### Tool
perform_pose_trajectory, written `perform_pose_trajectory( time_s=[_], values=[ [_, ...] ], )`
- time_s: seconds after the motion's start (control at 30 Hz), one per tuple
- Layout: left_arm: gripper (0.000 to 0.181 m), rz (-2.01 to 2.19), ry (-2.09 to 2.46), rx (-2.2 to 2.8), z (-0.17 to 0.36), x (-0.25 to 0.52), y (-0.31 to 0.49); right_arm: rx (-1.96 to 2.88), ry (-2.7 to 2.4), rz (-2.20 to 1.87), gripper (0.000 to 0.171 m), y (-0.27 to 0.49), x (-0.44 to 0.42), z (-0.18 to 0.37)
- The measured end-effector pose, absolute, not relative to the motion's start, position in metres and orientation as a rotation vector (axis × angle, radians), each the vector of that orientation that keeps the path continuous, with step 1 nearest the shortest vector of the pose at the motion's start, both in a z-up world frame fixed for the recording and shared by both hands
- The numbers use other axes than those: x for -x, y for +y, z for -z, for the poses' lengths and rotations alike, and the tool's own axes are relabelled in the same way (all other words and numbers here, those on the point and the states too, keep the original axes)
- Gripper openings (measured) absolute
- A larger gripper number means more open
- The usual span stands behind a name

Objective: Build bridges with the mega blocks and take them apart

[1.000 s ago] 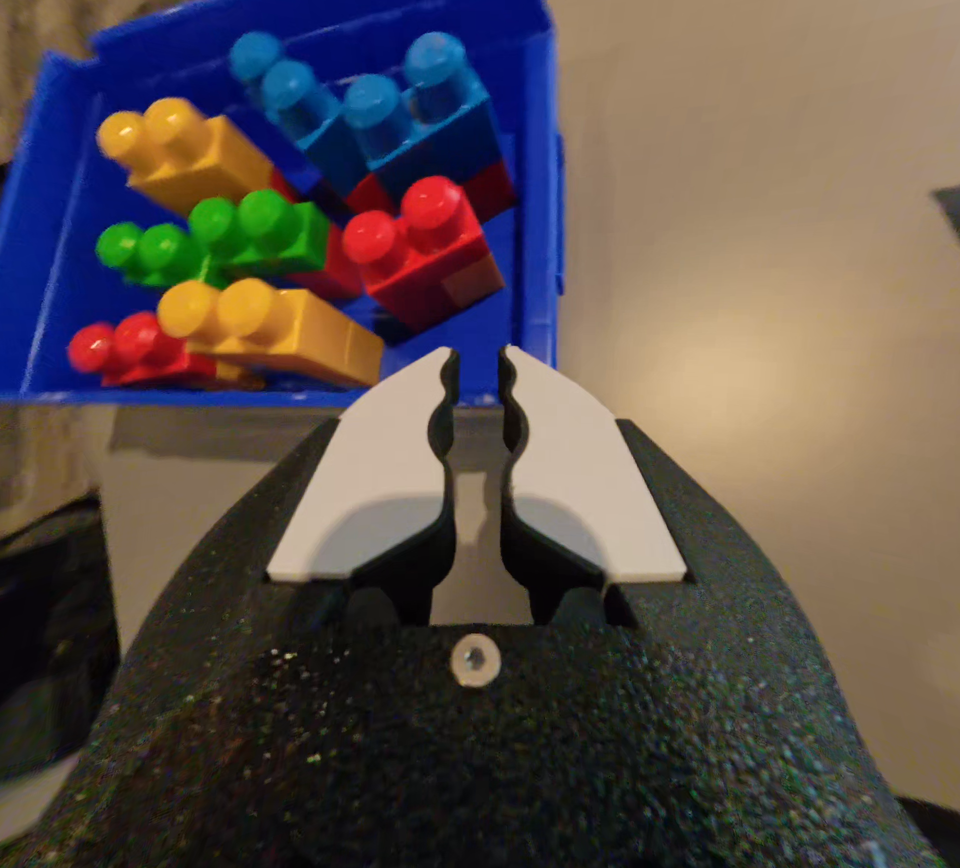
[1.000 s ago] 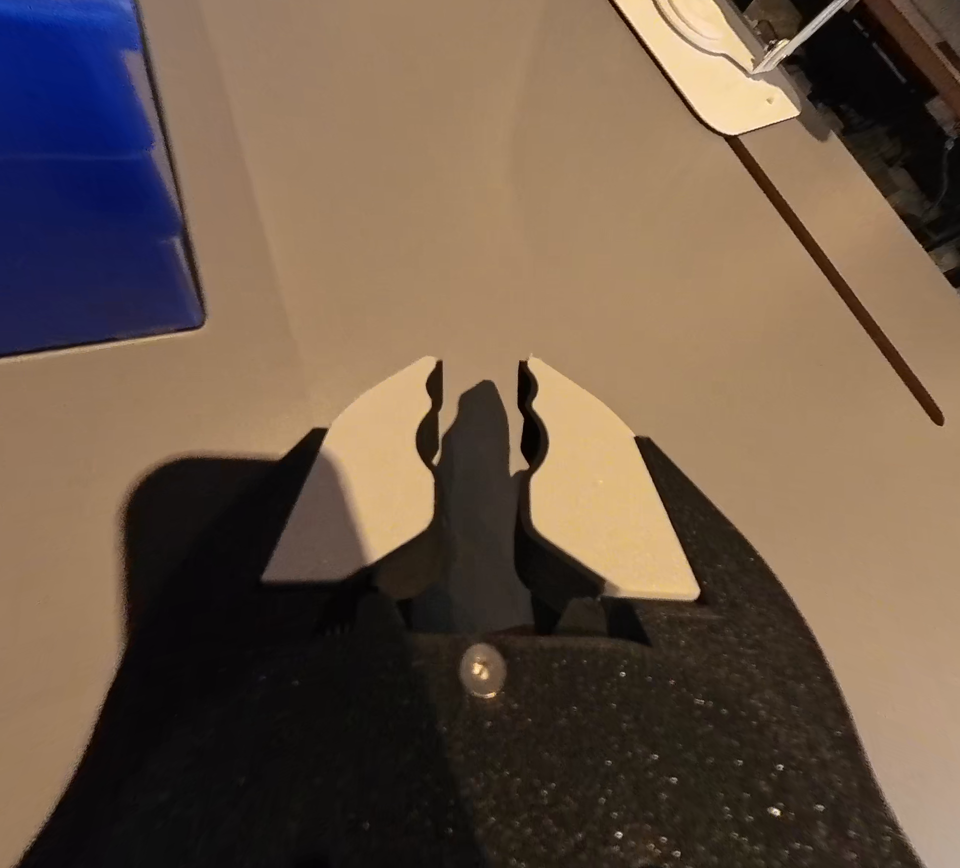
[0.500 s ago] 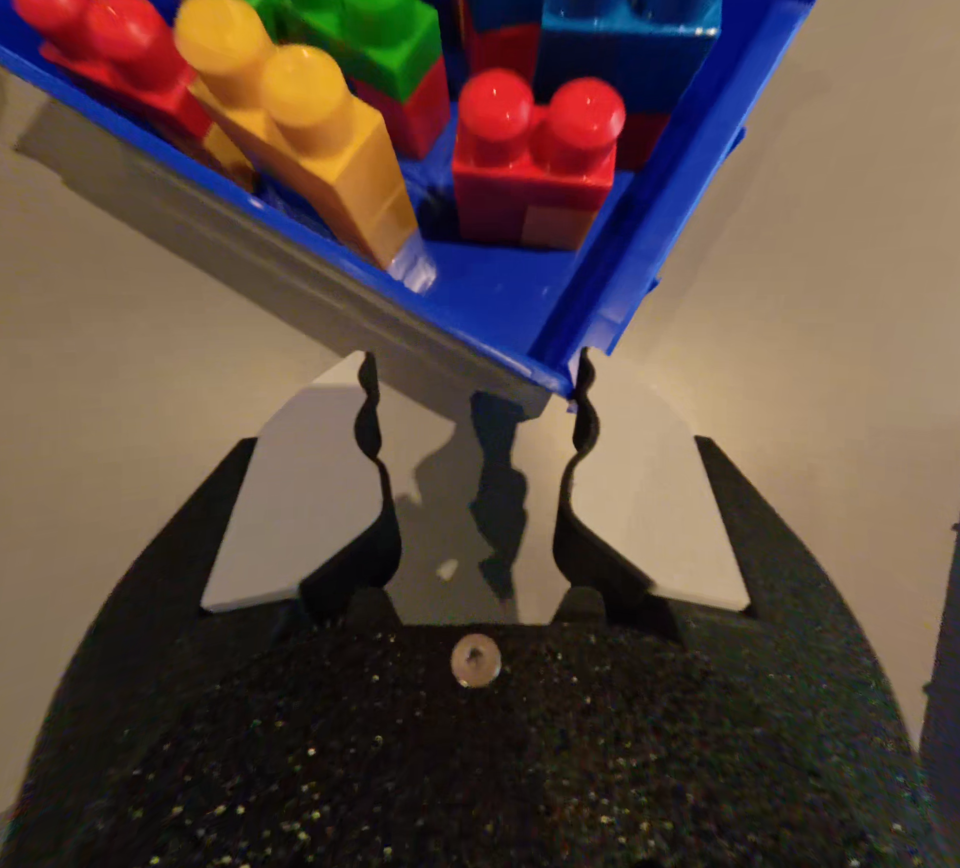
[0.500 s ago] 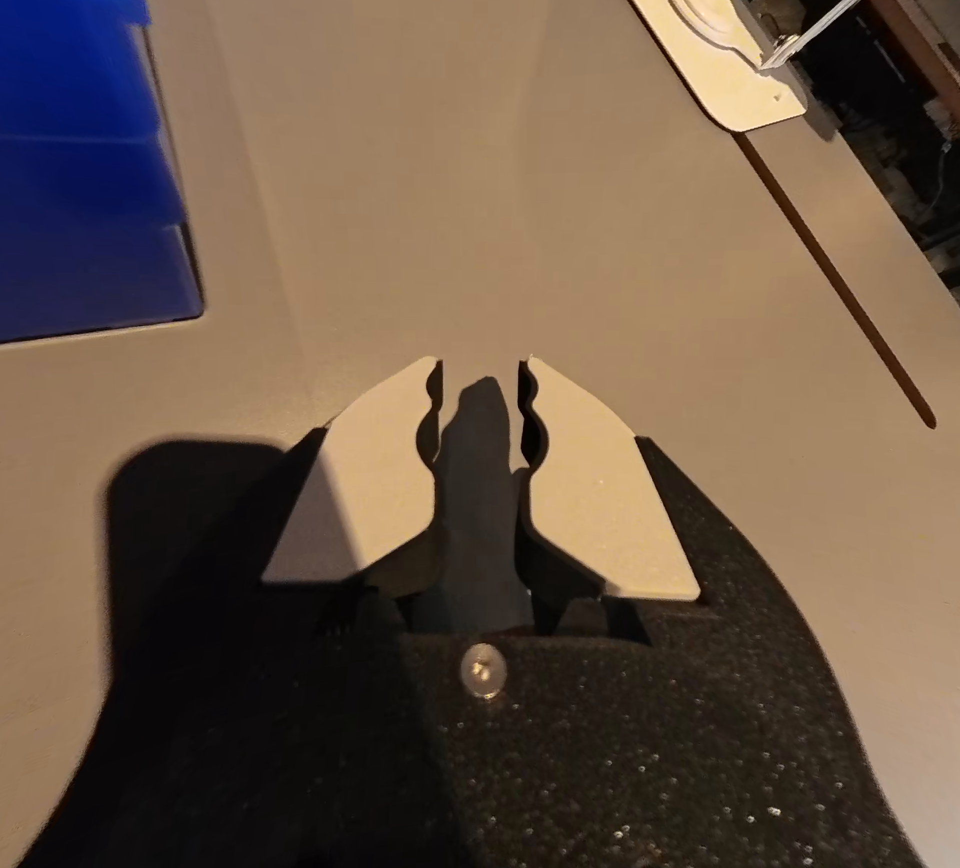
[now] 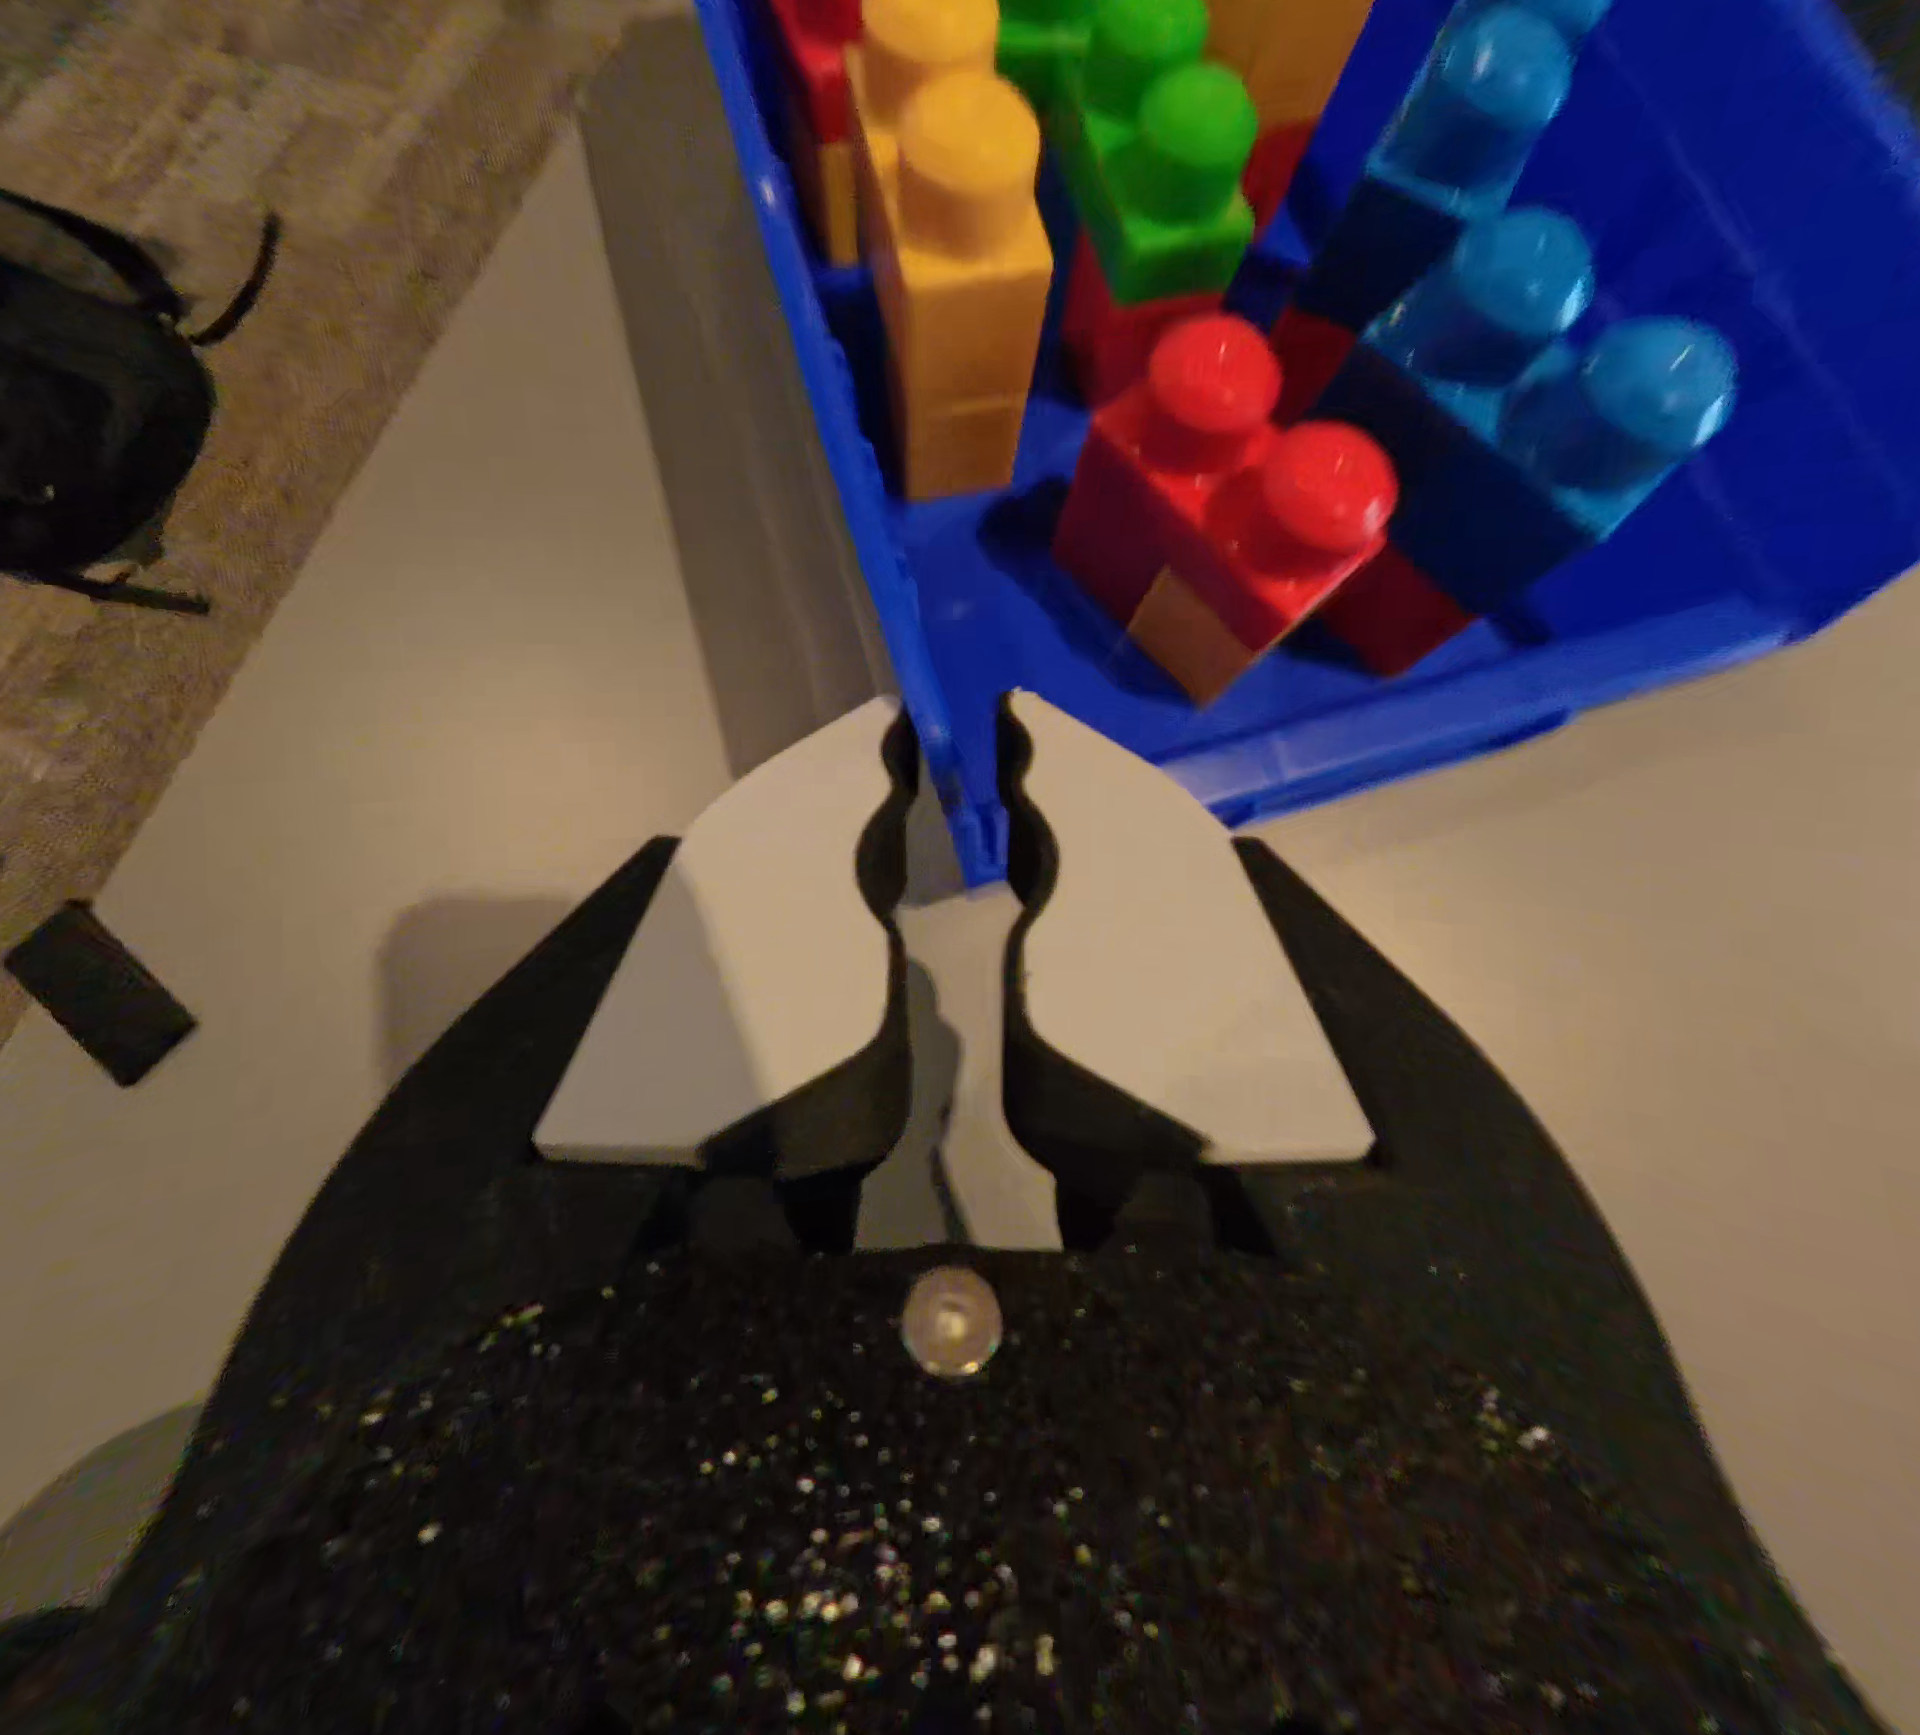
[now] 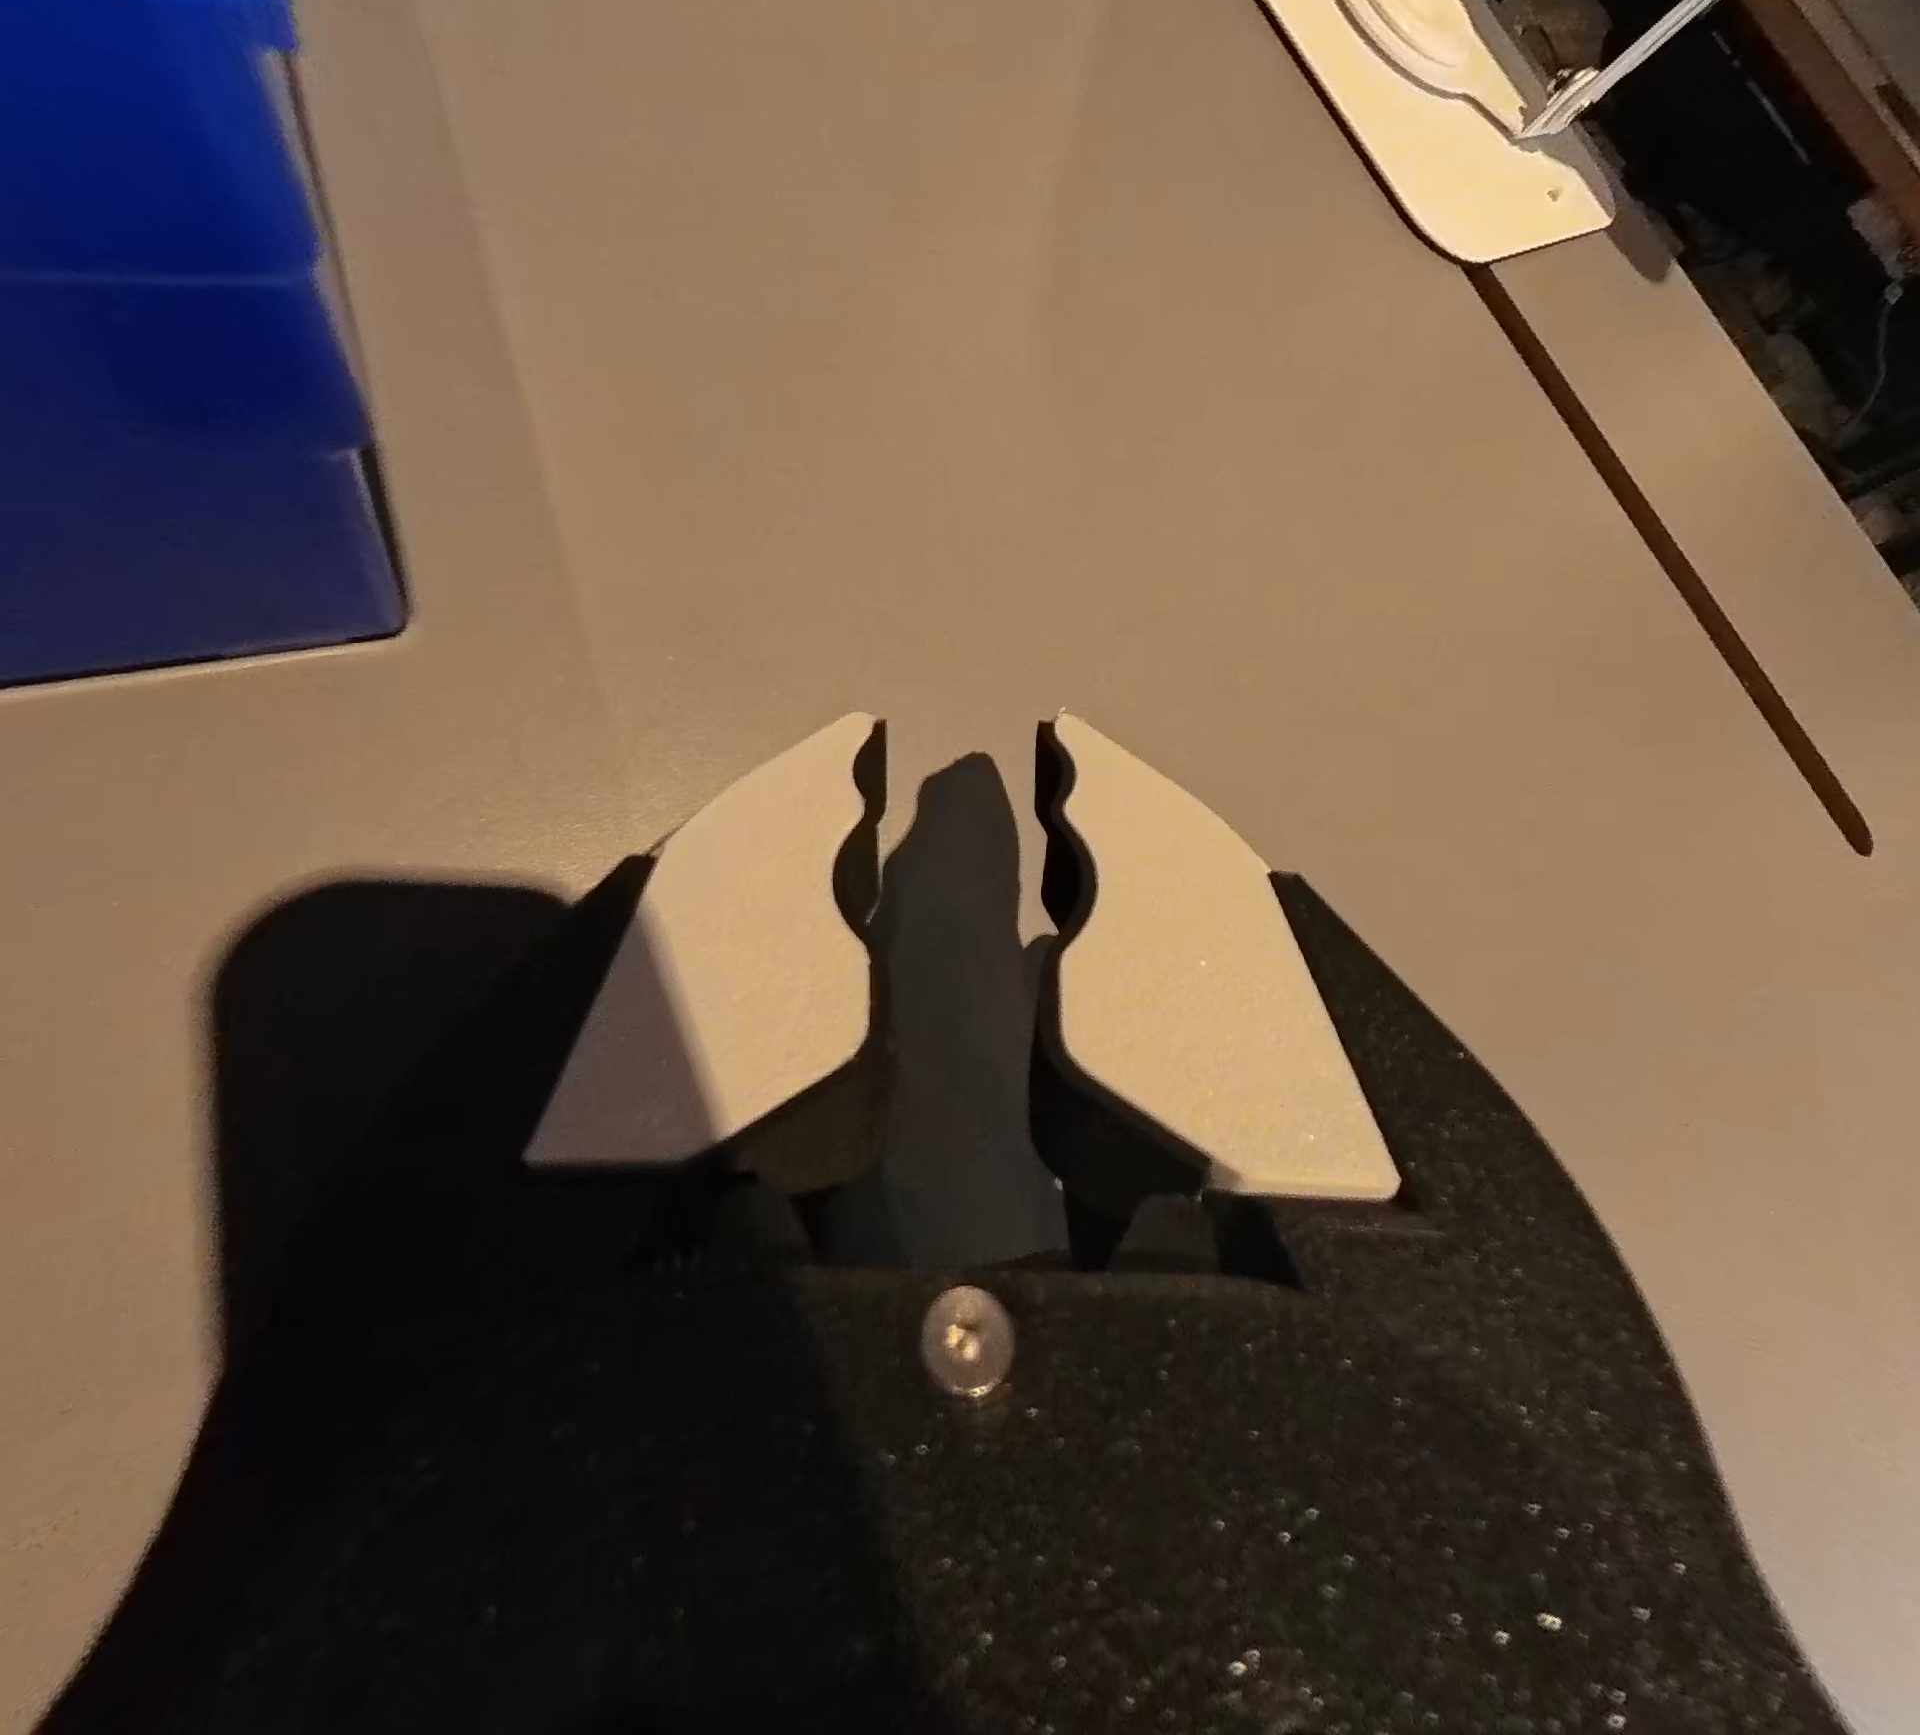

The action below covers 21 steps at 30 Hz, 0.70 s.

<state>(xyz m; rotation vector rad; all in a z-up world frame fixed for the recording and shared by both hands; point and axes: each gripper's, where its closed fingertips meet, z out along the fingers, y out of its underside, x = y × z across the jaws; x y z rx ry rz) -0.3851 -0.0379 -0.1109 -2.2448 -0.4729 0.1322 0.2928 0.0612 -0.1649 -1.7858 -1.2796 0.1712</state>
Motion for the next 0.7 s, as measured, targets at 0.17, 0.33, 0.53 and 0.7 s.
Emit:
perform_pose_trajectory(
  time_s=[0.17,0.33,0.53,0.7],
  values=[
    [0.041,-0.168,-0.314,2.001,0.057,0.358,-0.012,1.788,-1.275,-0.168,0.027,0.062,-0.293,0.165],
    [0.041,-0.059,-0.016,1.997,0.047,0.268,0.033,1.787,-1.273,-0.163,0.027,0.062,-0.293,0.165],
    [0.043,-0.056,0.100,2.034,0.060,0.226,0.052,1.785,-1.273,-0.150,0.026,0.063,-0.293,0.165],
    [0.045,-0.080,0.115,2.036,0.068,0.217,0.062,1.782,-1.274,-0.138,0.026,0.063,-0.293,0.165]
  ],
)
